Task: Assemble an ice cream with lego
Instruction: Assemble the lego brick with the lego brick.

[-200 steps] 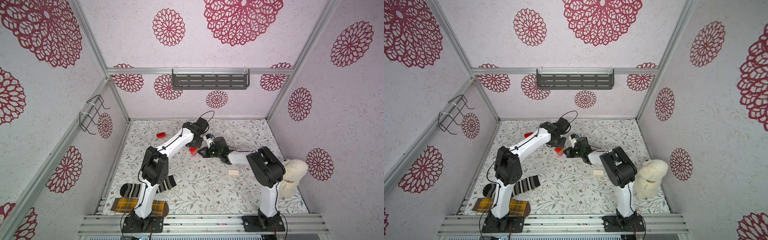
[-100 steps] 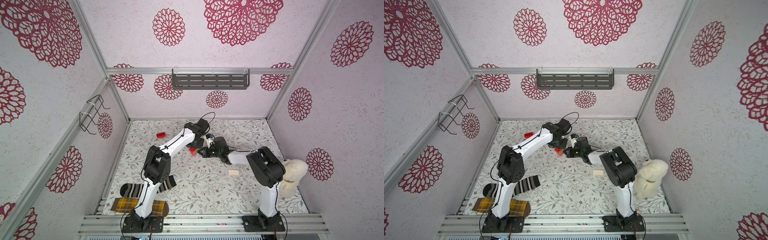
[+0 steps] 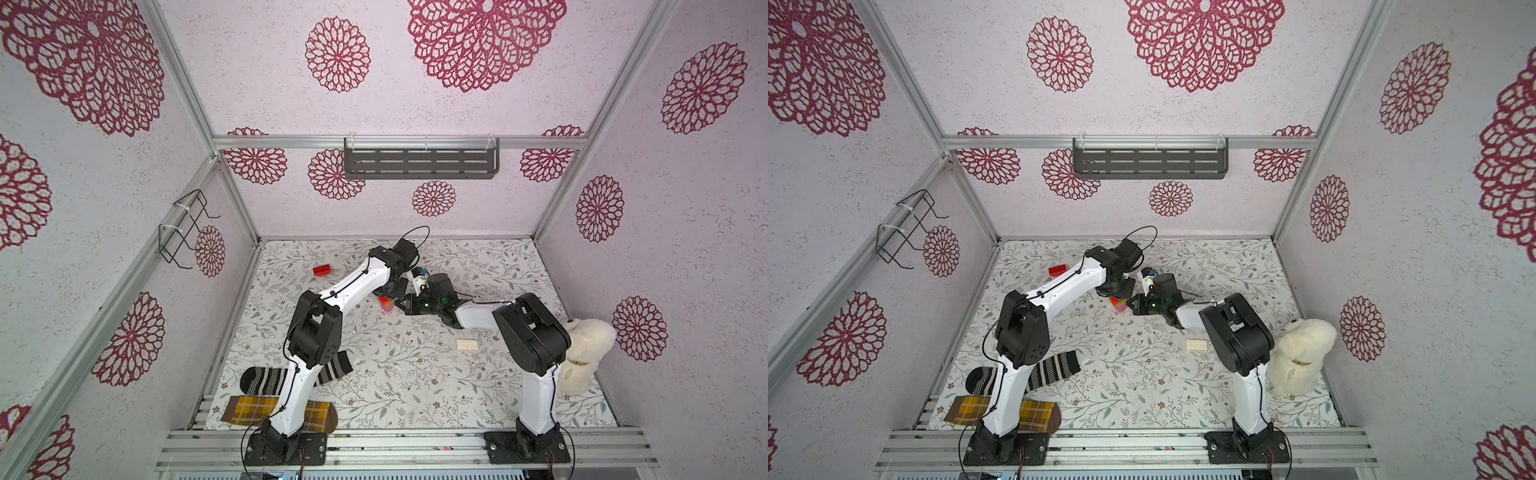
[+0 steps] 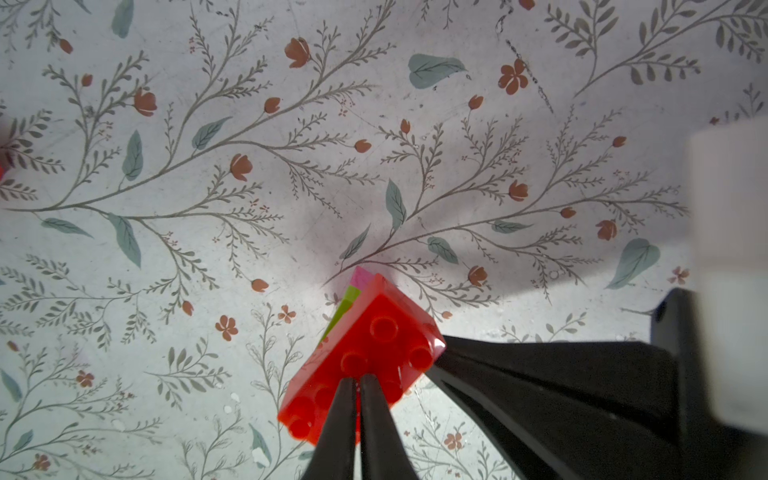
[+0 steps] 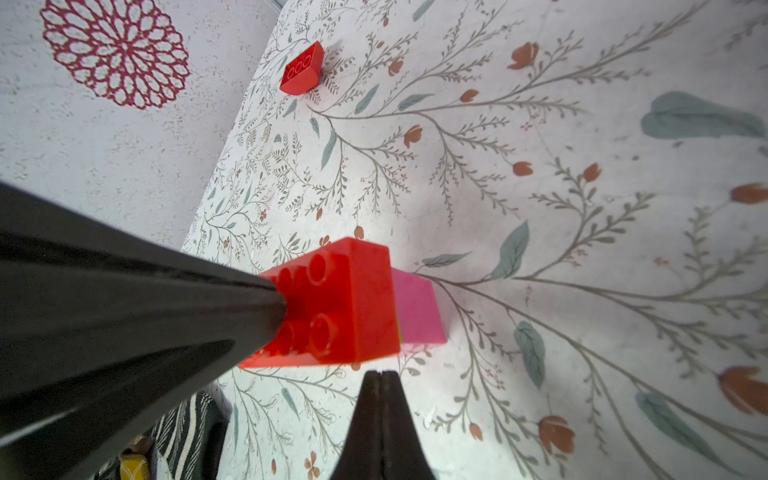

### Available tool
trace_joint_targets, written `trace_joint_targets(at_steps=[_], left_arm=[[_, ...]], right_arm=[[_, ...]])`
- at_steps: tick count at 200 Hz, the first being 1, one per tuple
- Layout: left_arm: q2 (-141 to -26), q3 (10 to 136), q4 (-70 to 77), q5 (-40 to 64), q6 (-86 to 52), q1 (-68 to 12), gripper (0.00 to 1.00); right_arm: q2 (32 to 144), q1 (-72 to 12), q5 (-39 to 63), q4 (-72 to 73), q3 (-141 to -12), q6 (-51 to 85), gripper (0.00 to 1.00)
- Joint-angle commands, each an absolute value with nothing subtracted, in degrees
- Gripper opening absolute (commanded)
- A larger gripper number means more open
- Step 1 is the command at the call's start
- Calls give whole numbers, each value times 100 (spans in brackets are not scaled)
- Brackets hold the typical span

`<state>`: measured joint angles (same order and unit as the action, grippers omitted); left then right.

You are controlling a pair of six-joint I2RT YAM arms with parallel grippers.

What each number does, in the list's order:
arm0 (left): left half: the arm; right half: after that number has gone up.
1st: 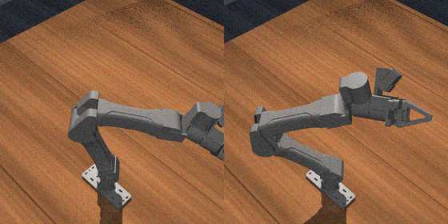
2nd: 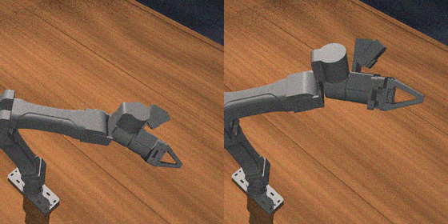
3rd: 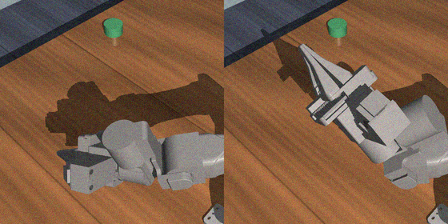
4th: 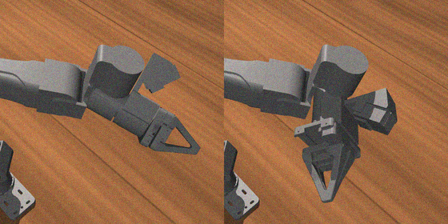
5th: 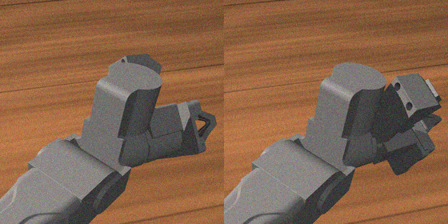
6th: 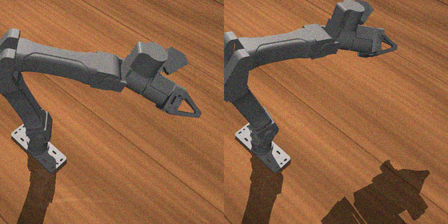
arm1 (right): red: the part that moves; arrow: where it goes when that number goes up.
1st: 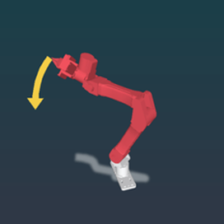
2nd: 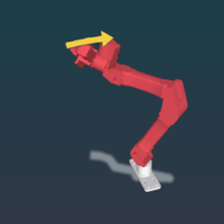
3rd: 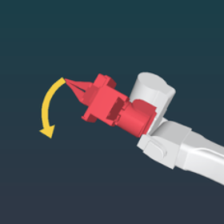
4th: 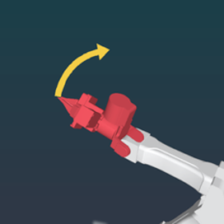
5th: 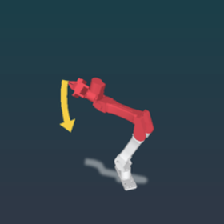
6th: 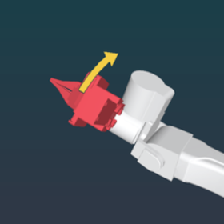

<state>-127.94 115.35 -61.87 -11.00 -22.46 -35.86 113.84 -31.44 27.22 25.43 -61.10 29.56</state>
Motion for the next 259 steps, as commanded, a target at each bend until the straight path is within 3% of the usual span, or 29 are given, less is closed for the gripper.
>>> trace_joint_targets(at_steps=[1, 169, 197, 224, 247, 259], left_arm=[[-12990, 11436, -6274, -837, -2311, -3425, 10], [-13249, 11197, -6341, -233, -2645, -3150, 15], [-13069, 11167, -6214, 7, -2653, -3068, 18], [-12850, 11162, -5966, 244, -2803, -2992, 29], [-12636, 11296, -5757, 404, -2890, -2953, 39], [-12580, 11488, -5812, 414, -2886, -2938, 44]], right_arm=[[11292, -3147, 2854, 2679, -6082, 2935, 0], [10994, -2917, 3206, 3172, -5838, 3802, 0], [10575, -2839, 2782, 2858, -5645, 3714, 0], [9949, -2847, 2211, 2016, -5621, 3273, 0], [9342, -2842, 1692, 1238, -5573, 2986, 19], [8973, -2846, 1292, 721, -5536, 2872, 35]])
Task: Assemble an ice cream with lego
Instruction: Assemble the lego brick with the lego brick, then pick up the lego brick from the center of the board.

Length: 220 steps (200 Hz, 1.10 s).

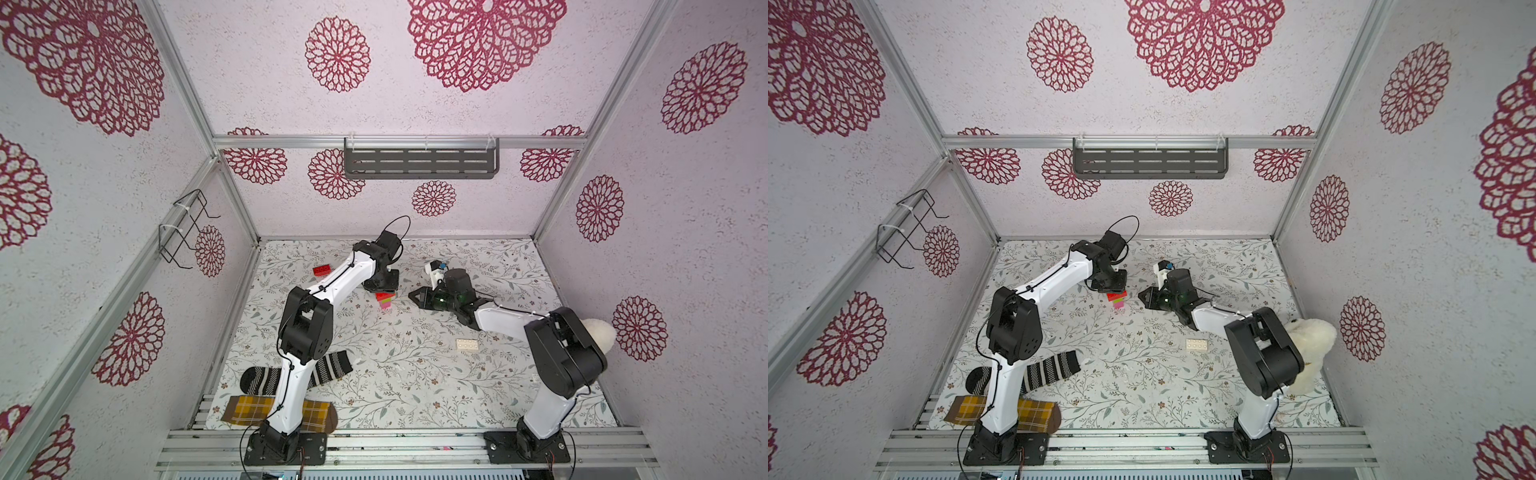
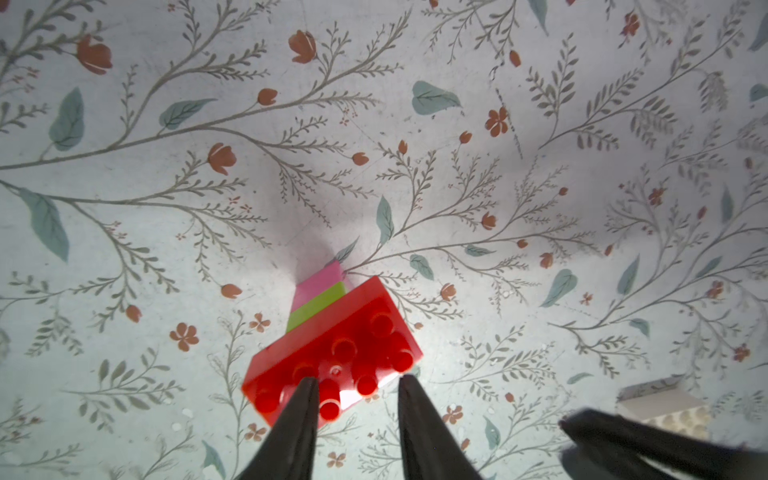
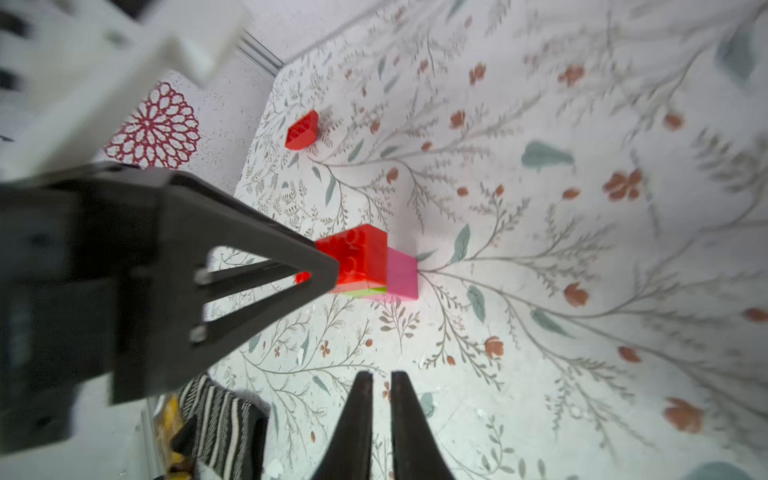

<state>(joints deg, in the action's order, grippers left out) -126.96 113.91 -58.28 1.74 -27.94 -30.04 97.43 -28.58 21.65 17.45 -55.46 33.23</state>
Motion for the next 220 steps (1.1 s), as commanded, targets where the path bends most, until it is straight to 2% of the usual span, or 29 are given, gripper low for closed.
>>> trace_joint_targets(at_steps=[1, 22, 35, 49, 75, 105, 150, 177, 220], left_arm=[[-12574, 11505, -5820, 413, -2884, -2937, 44], [-12407, 11745, -5912, 371, -2891, -2911, 57], [-12180, 11679, -5730, 386, -2949, -2915, 66], [-11807, 11346, -5284, 498, -3031, -2925, 73], [-10834, 10085, -3727, 1120, -3132, -3052, 85], [-10296, 8864, -2341, 1652, -2786, -3561, 88], [-9656, 7178, -1056, 1942, -2852, -3972, 92], [-9202, 6499, -977, 1740, -2877, -4078, 94], [-8547, 5951, -1041, 1082, -3021, -4185, 95]], right_arm=[[8934, -2842, 1270, 677, -5523, 2864, 37], [8201, -2831, 543, -198, -5262, 2800, 70], [7784, -2768, 177, -743, -5103, 2833, 83], [7355, -2695, 50, -1128, -4868, 2846, 91], [6683, -2639, -347, -1719, -4354, 2803, 99], [6353, -2610, -817, -2184, -3995, 2366, 99], [7091, -2612, -656, -2515, -4029, 1982, 99], [7936, -2608, -763, -2791, -4263, 2146, 99], [8362, -2588, -433, -2516, -4169, 2417, 98]])
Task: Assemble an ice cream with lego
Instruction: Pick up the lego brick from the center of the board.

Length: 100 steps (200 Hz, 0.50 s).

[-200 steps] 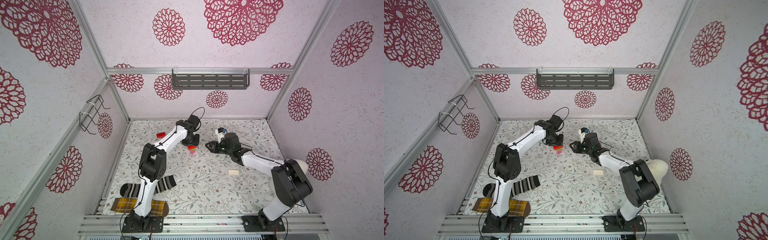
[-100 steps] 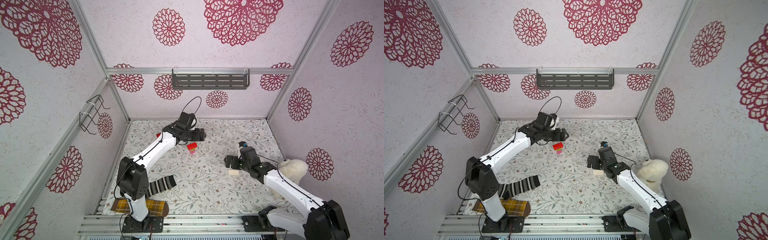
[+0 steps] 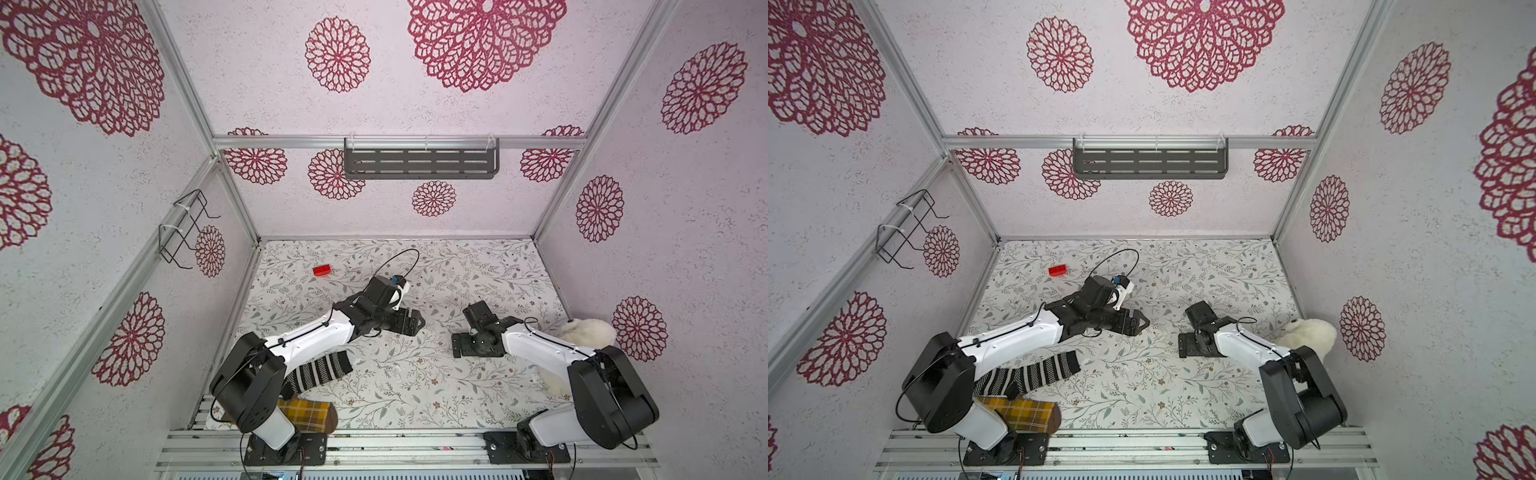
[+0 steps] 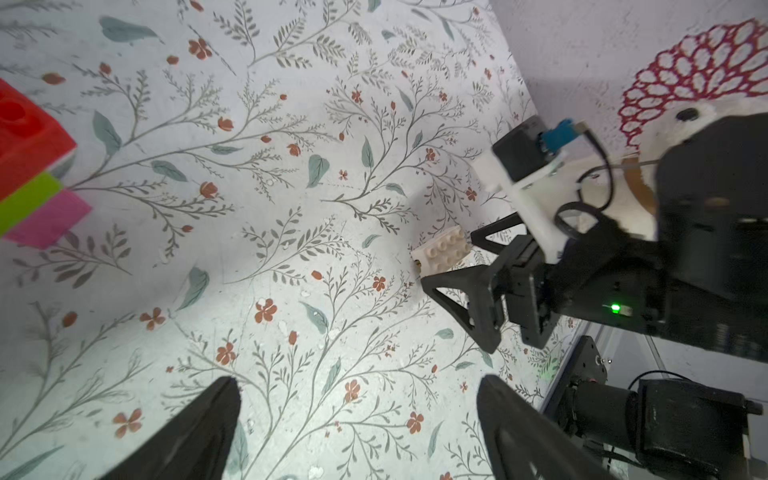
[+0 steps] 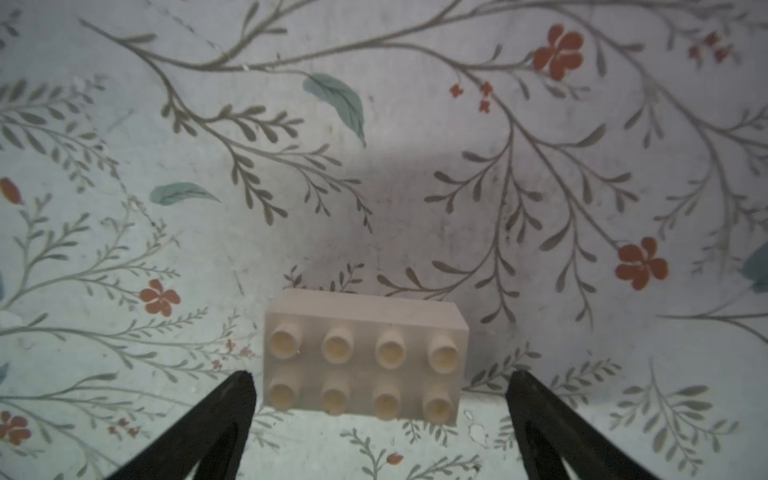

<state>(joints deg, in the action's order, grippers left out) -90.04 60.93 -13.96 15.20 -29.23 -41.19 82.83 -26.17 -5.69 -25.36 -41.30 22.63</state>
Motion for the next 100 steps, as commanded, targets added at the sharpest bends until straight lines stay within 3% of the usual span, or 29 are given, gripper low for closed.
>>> trace_joint_targets(at_steps=[1, 37, 100], left_arm=[[-8532, 5942, -1048, 1069, -3031, -4184, 95], [-7914, 5520, -1016, 95, -3252, -4138, 95], [-7441, 4940, -767, 120, -4318, -2821, 96]], right_arm=[[8373, -2590, -432, -2515, -4172, 2417, 98], [8794, -2584, -334, -2451, -4447, 2390, 88], [9320, -2789, -83, -2605, -4961, 2443, 46]])
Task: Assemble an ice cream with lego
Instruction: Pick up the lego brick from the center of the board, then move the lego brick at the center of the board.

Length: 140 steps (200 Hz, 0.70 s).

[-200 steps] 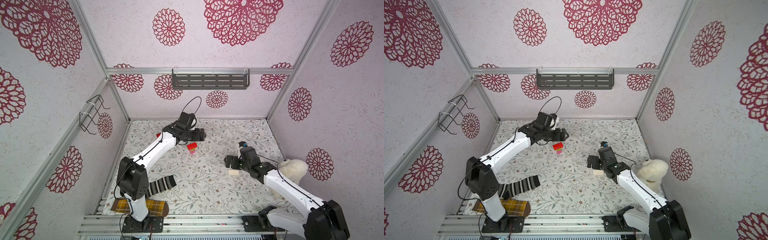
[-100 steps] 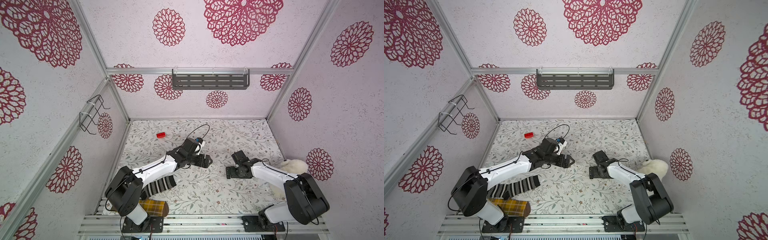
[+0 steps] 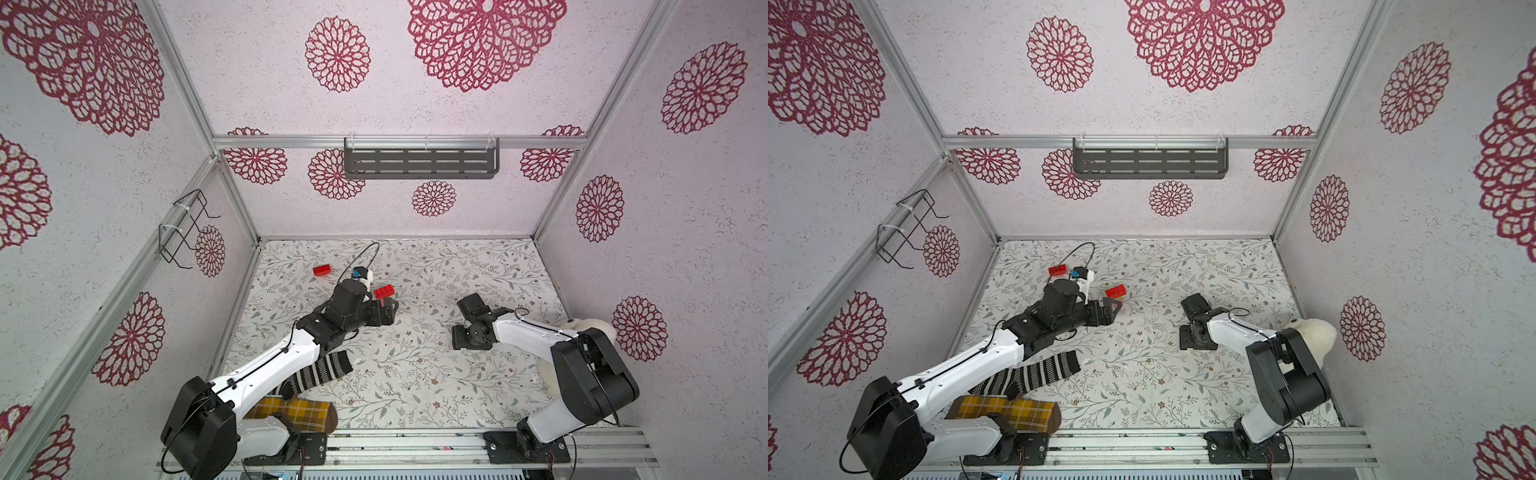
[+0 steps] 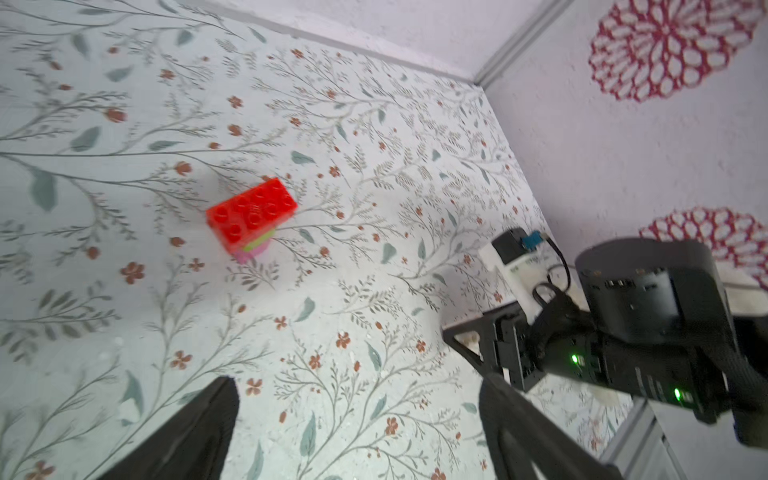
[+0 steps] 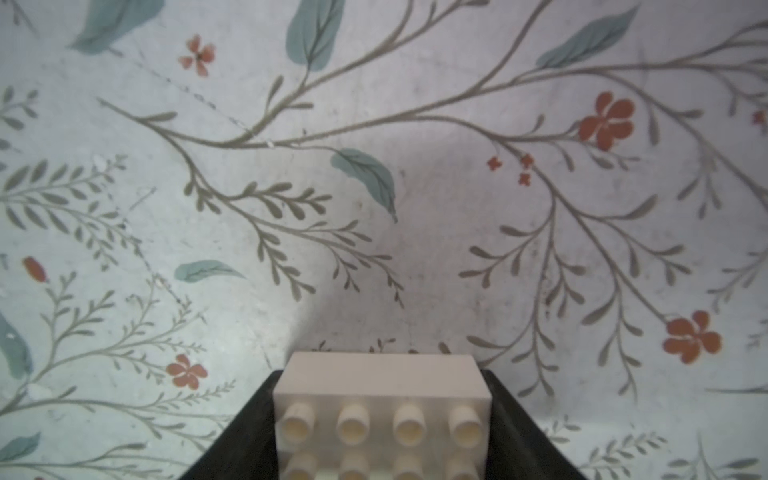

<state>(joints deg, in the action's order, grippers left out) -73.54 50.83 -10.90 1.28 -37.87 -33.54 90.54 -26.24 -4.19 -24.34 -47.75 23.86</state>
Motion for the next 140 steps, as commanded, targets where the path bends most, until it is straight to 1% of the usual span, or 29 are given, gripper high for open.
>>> trace_joint_targets(at_steps=[1, 15, 26, 40, 65, 78, 87, 106, 119, 140], left_arm=[[-7460, 4940, -744, 148, -4334, -2782, 96], [-7834, 4979, -451, 572, -4512, -2289, 94], [-8233, 5134, -283, 1097, -4645, -1877, 89], [-8805, 5398, 32, 1581, -4819, -1543, 84], [-9743, 6002, 142, 2180, -4801, -1325, 79], [-10252, 6177, 559, 2648, -5220, -1219, 71], [-10563, 6308, 828, 2911, -5451, -1174, 68], [-11186, 6528, 1592, 3393, -6095, -1088, 62], [-11819, 6634, 2403, 3816, -6670, -1030, 57], [-12361, 6798, 3372, 4328, -7321, -1011, 55]], right_arm=[[9327, -2801, -77, -2612, -4972, 2443, 45], [9452, -2981, 31, -2712, -5142, 2451, 41], [9508, -3140, 72, -2799, -5343, 2466, 37], [9548, -3366, 99, -2980, -5750, 2439, 35], [9657, -3652, 177, -3291, -6745, 2332, 33], [9773, -3749, 185, -3451, -7311, 2256, 32], [9889, -3800, 206, -3548, -7699, 2201, 32], [10214, -3853, 249, -3780, -8437, 2057, 32], [10472, -3874, 261, -3940, -8880, 1946, 32], [10833, -3876, 310, -4120, -9425, 1837, 32]])
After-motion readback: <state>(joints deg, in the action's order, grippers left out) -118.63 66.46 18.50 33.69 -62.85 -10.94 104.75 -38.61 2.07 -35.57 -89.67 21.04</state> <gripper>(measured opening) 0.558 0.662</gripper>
